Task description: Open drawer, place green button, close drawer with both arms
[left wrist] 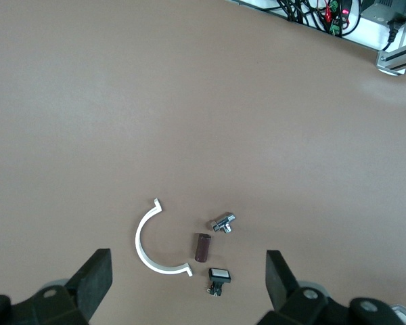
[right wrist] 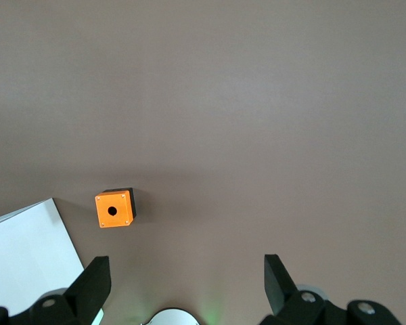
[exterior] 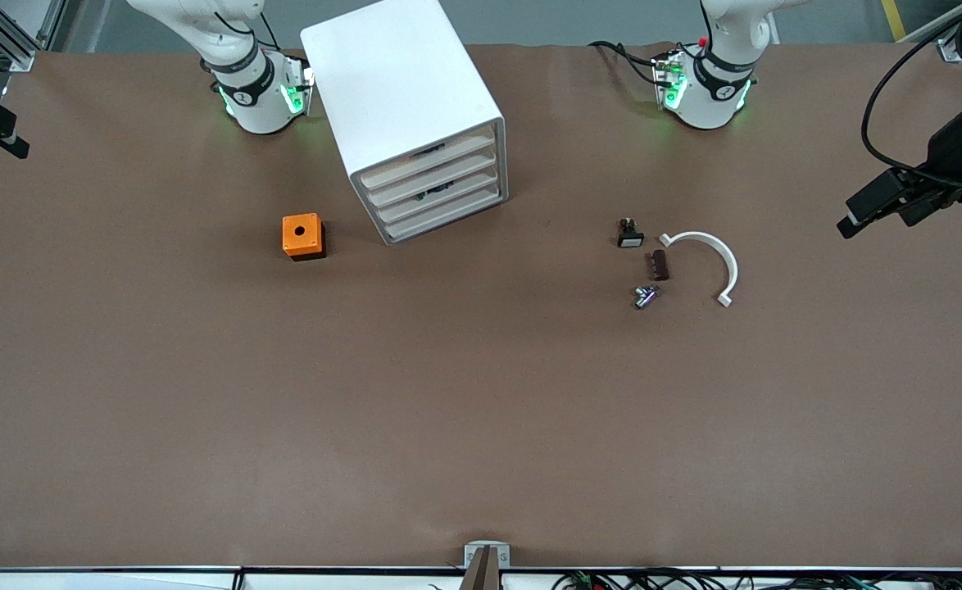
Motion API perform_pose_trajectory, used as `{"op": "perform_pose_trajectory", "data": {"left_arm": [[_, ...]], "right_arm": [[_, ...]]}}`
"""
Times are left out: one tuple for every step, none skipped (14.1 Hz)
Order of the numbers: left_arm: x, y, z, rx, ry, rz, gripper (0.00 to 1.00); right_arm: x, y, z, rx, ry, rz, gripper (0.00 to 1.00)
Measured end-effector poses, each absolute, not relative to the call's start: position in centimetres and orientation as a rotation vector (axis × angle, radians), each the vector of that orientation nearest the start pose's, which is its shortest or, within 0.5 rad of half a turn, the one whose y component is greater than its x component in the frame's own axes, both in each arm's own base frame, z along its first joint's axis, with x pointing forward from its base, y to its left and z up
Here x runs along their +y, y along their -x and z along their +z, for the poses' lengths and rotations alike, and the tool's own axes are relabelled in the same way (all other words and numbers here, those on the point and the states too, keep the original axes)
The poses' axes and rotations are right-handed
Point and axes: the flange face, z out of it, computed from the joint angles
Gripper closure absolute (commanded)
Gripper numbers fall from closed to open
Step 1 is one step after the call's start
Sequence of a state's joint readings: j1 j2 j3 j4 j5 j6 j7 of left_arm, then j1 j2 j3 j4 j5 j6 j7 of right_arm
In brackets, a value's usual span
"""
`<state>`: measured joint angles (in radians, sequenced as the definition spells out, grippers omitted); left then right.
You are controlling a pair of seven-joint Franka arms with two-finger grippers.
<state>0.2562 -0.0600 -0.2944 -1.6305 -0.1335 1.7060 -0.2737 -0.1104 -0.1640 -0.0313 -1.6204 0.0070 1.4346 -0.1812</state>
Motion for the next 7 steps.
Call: {"op": "perform_pose_trajectory", "data": {"left_arm": [[-3.83,-54.91,64.04,-0.399,3.247,-0.184,0.0],[-3.72,-54.96,63.97,-0.398,3.247,-0.182,0.0],[-3.57,-55.0,63.92,-0.373,3.249,-0.183,0.0],[-3.38,-55.03,63.89,-0.33,3.252,-0.185,0.0],[-3.2,-55.04,63.88,-0.296,3.254,-0.188,0.0],[-3.04,-55.05,63.89,-0.278,3.255,-0.19,0.0],[-2.84,-55.06,63.89,-0.273,3.255,-0.191,0.0]], "right_arm": [[-6.94,-48.26,67.51,-0.051,3.126,0.031,0.0],[-6.92,-48.25,67.5,-0.036,3.126,0.033,0.0],[-6.89,-48.22,67.47,-0.03,3.125,0.037,0.0],[-6.88,-48.2,67.46,-0.028,3.125,0.04,0.0],[-6.87,-48.18,67.45,-0.026,3.125,0.042,0.0],[-6.87,-48.16,67.44,-0.024,3.124,0.045,0.0],[-6.86,-48.13,67.42,-0.02,3.124,0.049,0.0]]}}
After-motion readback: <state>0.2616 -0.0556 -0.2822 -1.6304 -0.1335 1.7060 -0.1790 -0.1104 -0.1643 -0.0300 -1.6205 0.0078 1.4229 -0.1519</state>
